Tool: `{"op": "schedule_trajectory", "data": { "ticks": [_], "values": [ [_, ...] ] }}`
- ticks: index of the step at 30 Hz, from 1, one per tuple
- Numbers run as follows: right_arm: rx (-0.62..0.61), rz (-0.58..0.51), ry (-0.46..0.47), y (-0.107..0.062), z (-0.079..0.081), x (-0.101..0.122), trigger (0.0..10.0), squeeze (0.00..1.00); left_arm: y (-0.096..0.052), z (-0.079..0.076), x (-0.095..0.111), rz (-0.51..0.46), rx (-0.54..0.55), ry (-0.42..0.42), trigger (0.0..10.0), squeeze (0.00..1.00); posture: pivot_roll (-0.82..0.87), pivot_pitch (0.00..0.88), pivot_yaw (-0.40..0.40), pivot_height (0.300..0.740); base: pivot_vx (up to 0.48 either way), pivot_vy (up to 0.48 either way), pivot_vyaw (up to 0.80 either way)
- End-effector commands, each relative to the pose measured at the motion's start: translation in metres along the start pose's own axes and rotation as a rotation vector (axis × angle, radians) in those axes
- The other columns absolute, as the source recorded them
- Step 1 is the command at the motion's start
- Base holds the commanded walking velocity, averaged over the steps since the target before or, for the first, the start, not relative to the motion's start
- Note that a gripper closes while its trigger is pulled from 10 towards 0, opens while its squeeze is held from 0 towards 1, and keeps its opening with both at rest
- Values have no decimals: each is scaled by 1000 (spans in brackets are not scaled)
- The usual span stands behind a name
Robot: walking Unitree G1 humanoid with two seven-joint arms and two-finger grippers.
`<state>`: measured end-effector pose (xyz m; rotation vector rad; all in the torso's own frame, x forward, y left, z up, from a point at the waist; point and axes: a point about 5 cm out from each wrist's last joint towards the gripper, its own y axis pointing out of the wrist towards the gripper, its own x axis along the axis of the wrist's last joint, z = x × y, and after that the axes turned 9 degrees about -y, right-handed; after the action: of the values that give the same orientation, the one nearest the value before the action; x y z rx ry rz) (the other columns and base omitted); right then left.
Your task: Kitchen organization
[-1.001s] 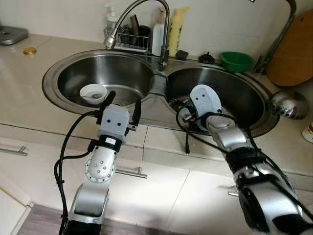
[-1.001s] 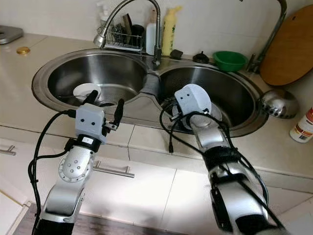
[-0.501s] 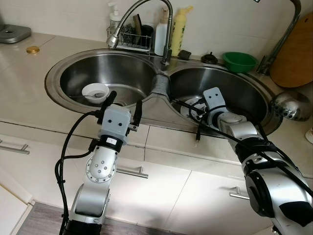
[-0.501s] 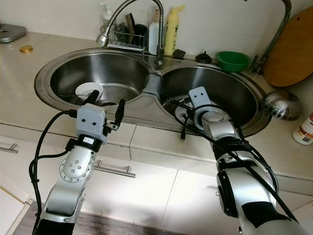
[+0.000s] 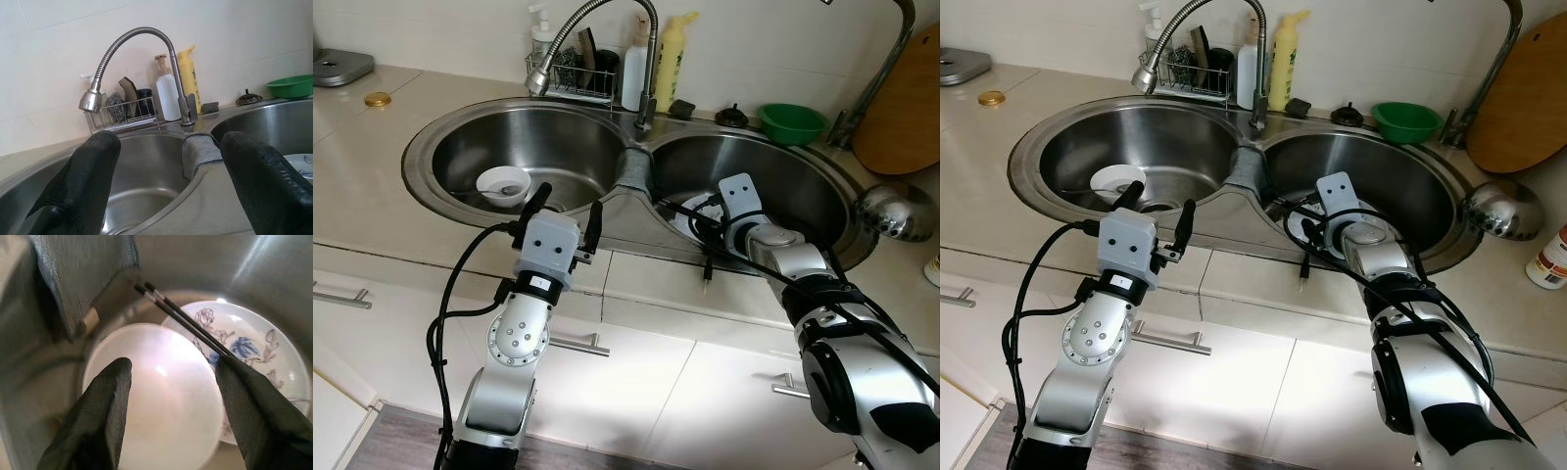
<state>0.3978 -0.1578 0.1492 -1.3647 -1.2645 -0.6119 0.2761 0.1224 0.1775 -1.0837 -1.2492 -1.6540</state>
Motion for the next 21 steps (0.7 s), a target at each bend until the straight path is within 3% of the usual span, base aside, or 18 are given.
{"op": "schedule_trajectory", "data": {
  "ticks": [1, 2, 3, 5, 8, 13, 14, 21],
  "values": [
    [-41, -76, 43, -2, -5, 8, 10000, 1000, -1, -2, 0, 8, -6, 0, 10000, 0, 147, 0, -103, 740, 0, 0, 0],
    [-103, -178, 34, -7, -9, 20, 10000, 1000, -1, -1, 0, 5, -2, 0, 10000, 0, 148, 0, -104, 740, 0, 0, 0],
    [-103, -178, 34, -7, -9, 20, 10000, 1000, -1, -1, 0, 5, -2, 0, 10000, 0, 148, 0, -104, 740, 0, 0, 0],
    [-240, -361, -12, -23, -16, 39, 10000, 1000, -1, 0, 0, 5, 6, -1, 10000, 0, 141, 0, -100, 740, 0, 0, 0],
    [-342, -453, -55, -39, -17, 45, 10000, 1000, -2, -1, 0, 7, 8, -8, 10000, 0, 131, 0, -97, 740, 0, 0, 0],
    [-411, -519, -71, -55, -13, 43, 10000, 1000, -2, -4, 0, 4, -4, -27, 10000, 0, 122, 0, -94, 740, 0, 0, 0],
    [-428, -535, -72, -59, -11, 42, 10000, 0, -2, -4, 0, 4, -5, -31, 10000, 0, 119, 0, -92, 740, 0, 0, 0],
    [-508, -598, -36, -82, -3, 40, 10000, 0, -1, -3, -1, 10, -4, -40, 10000, 0, 118, 0, -90, 740, 0, 35, 0]
  ]
}}
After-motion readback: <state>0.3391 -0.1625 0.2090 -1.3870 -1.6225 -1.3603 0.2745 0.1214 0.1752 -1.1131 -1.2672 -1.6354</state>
